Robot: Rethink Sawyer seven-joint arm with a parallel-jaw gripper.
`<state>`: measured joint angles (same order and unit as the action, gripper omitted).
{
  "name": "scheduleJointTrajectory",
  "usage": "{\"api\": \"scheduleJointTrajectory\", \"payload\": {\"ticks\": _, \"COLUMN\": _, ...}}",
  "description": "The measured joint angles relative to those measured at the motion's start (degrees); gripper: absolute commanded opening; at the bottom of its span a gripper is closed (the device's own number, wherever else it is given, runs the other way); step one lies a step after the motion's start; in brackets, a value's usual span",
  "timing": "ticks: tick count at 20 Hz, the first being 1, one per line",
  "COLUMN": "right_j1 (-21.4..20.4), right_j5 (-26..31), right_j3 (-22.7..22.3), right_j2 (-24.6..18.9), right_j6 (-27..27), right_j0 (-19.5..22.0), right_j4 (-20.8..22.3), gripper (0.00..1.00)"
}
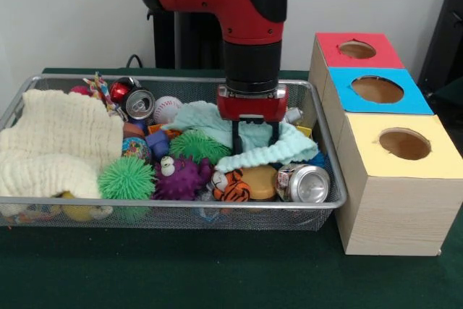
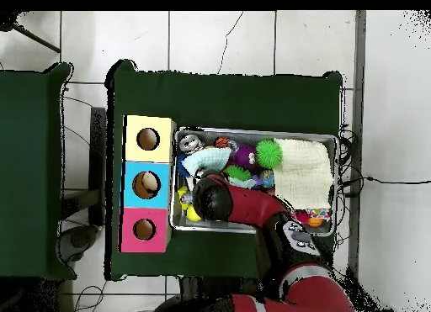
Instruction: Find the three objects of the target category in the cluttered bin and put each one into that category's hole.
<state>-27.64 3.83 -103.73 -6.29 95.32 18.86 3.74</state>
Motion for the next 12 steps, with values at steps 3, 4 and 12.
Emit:
{"api": "scheduleJointTrajectory", "payload": {"ticks": 3, "right_j1": 0.0, "right_j5": -1.9, "right_j3": -0.6, "right_j2": 0.0, "right_j6": 0.6, "right_j0": -0.8, "right_j4": -1.4, "gripper": 1.00}}
{"api": "scheduleJointTrajectory", "payload": {"ticks": 4, "right_j1": 0.1, "right_j5": -2.4, "right_j3": -0.8, "right_j2": 0.0, "right_j6": 0.7, "right_j0": -0.9, "right_j4": -1.6, "gripper": 1.00}}
{"api": "scheduleJointTrajectory", "payload": {"ticks": 12, "right_j1": 0.2, "right_j5": -6.0, "right_j3": -2.5, "right_j2": 0.0, "right_j6": 1.5, "right_j0": -0.9, "right_j4": -3.0, "gripper": 1.00}}
